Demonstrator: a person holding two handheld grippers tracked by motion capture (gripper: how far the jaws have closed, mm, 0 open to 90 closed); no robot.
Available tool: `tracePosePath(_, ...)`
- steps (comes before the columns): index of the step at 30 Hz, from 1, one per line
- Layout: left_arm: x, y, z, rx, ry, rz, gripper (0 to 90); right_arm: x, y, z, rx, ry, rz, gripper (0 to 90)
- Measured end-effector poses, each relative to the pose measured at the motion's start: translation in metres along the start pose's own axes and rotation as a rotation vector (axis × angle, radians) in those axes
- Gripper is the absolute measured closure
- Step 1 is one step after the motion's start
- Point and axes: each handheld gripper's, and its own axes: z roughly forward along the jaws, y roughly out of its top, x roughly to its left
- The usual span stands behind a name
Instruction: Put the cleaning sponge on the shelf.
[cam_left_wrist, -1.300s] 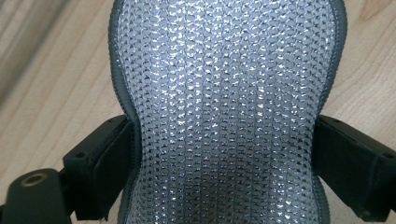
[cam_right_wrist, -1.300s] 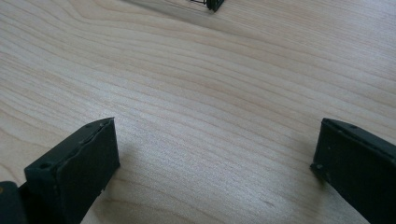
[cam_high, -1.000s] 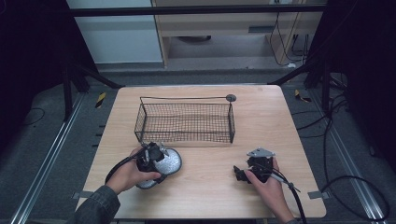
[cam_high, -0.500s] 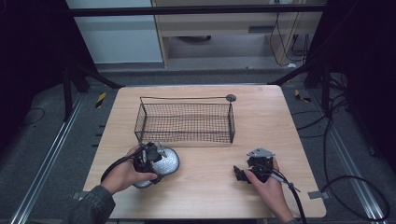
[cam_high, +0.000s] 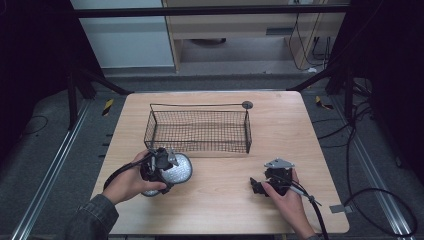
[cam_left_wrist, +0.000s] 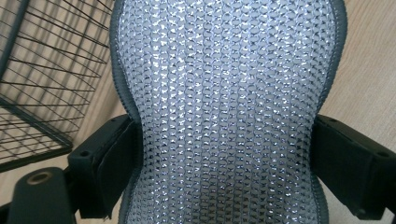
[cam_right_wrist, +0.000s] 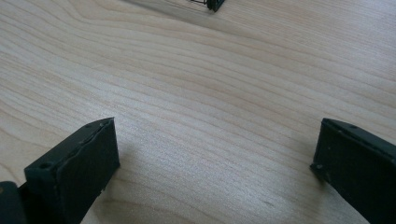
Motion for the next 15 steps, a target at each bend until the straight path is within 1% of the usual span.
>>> tracePosePath(2, 0.002, 0.001, -0.004, -0.005, 0.01, 0.005, 11.3, 0.0, 0.0, 0.0, 0.0, 0.0, 0.0, 0.4)
tracePosePath(3, 0.004, 0.003, -0.008, -0.005, 0.02, 0.017, 11.2, 0.0, 0.0, 0.0, 0.0, 0.0, 0.0, 0.4)
tracePosePath(4, 0.004, 0.003, -0.008, -0.005, 0.02, 0.017, 11.3, 0.0, 0.0, 0.0, 0.0, 0.0, 0.0, 0.4)
tracePosePath(6, 0.006, 0.005, -0.013, -0.009, 0.028, 0.021, 11.3, 0.0, 0.0, 0.0, 0.0, 0.0, 0.0, 0.4)
tracePosePath(7, 0.009, 0.007, -0.017, -0.01, 0.039, 0.035, 11.3, 0.0, 0.0, 0.0, 0.0, 0.0, 0.0, 0.4)
tracePosePath(11, 0.012, 0.01, -0.023, -0.014, 0.047, 0.04, 11.3, 0.0, 0.0, 0.0, 0.0, 0.0, 0.001, 0.4)
tracePosePath(15, 0.016, 0.013, -0.028, -0.012, 0.061, 0.058, 11.3, 0.0, 0.0, 0.0, 0.0, -0.001, -0.001, 0.4)
